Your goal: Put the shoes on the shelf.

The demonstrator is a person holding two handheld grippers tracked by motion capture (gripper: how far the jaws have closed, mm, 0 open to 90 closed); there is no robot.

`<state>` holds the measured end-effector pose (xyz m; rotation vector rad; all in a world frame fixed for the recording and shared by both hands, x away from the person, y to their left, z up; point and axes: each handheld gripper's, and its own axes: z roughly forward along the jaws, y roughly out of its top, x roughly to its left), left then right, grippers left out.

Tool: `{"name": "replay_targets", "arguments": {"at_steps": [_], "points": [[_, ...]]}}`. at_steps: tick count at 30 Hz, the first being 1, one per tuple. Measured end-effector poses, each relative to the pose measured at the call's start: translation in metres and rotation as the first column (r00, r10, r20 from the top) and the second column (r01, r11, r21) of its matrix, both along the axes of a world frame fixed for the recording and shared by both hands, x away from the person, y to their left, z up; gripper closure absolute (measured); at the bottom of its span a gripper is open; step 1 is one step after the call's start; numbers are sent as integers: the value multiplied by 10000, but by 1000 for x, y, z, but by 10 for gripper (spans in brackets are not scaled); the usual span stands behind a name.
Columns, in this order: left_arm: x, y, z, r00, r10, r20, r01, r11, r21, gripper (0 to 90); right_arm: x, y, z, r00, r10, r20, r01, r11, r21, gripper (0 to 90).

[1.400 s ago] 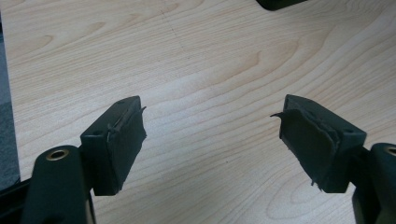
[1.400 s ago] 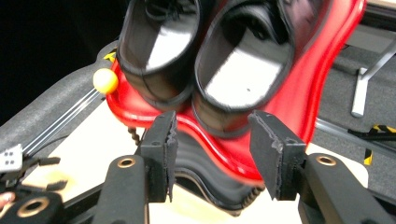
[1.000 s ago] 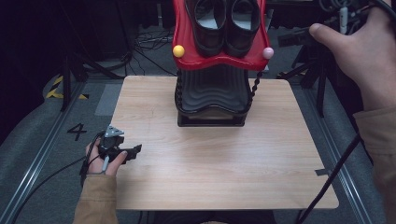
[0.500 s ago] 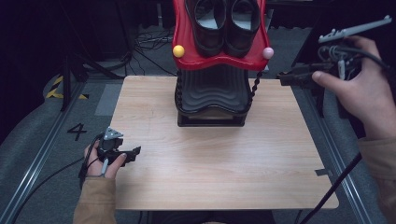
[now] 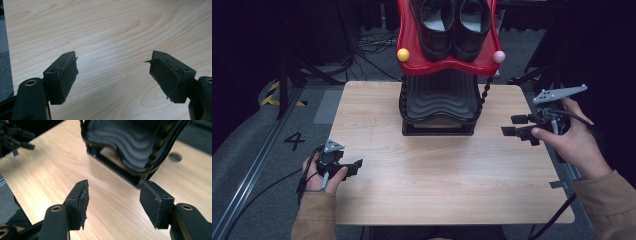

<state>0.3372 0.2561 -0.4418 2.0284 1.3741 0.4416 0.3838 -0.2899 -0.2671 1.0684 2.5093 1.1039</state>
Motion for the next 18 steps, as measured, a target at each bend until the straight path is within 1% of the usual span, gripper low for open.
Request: {"name": "replay_targets", "arguments": {"at_steps": [1,3,4,6,7,8,9,11,12,13,15,16,18], "points": [[0,0,0,10000,-21,23,21,10000,28,229,0,-2,-11,9999,96,-64,-96,9999,-37,416],[-2,0,1,10000,-44,55,44,10000,-15,228,-1,-6,-24,9999,122,-49,-122,9999,-19,418],[-2,0,1,10000,-49,0,49,10000,-29,228,-1,-7,-31,9999,136,-93,-136,9999,12,417],[-2,0,1,10000,-43,0,43,10000,-12,228,-1,-10,-41,9998,170,-124,-170,9999,25,417],[-2,0,1,10000,-39,59,38,10000,29,228,-1,-12,-49,9998,171,-55,-171,9999,-16,417],[-2,0,1,10000,-49,20,49,10000,10,228,-1,-13,-53,9998,182,-54,-183,9998,-48,417],[-1,-1,0,10000,-61,31,61,10000,2,228,-2,-14,-60,9998,162,-105,-162,9999,-50,417],[-1,-2,0,9999,-83,80,82,9999,100,228,-2,-17,-73,9997,122,-203,-120,9999,75,414],[0,-2,0,9999,-146,35,146,9998,122,228,-2,-18,-80,9997,116,-236,-113,9999,126,410],[0,-3,-1,9999,-100,105,99,9998,145,228,-3,-18,-86,9998,29,-210,-27,10000,91,407],[1,-3,-2,9999,-164,44,163,9998,132,228,-2,-17,-101,9999,-36,-154,35,10000,-72,405],[1,-4,-3,9999,-119,38,119,9998,130,228,-2,-16,-108,9998,-44,-178,42,9999,-130,401],[1,-4,-4,9998,-190,32,189,9995,241,228,-2,-13,-123,9995,-150,-266,146,9997,-173,398]]}}
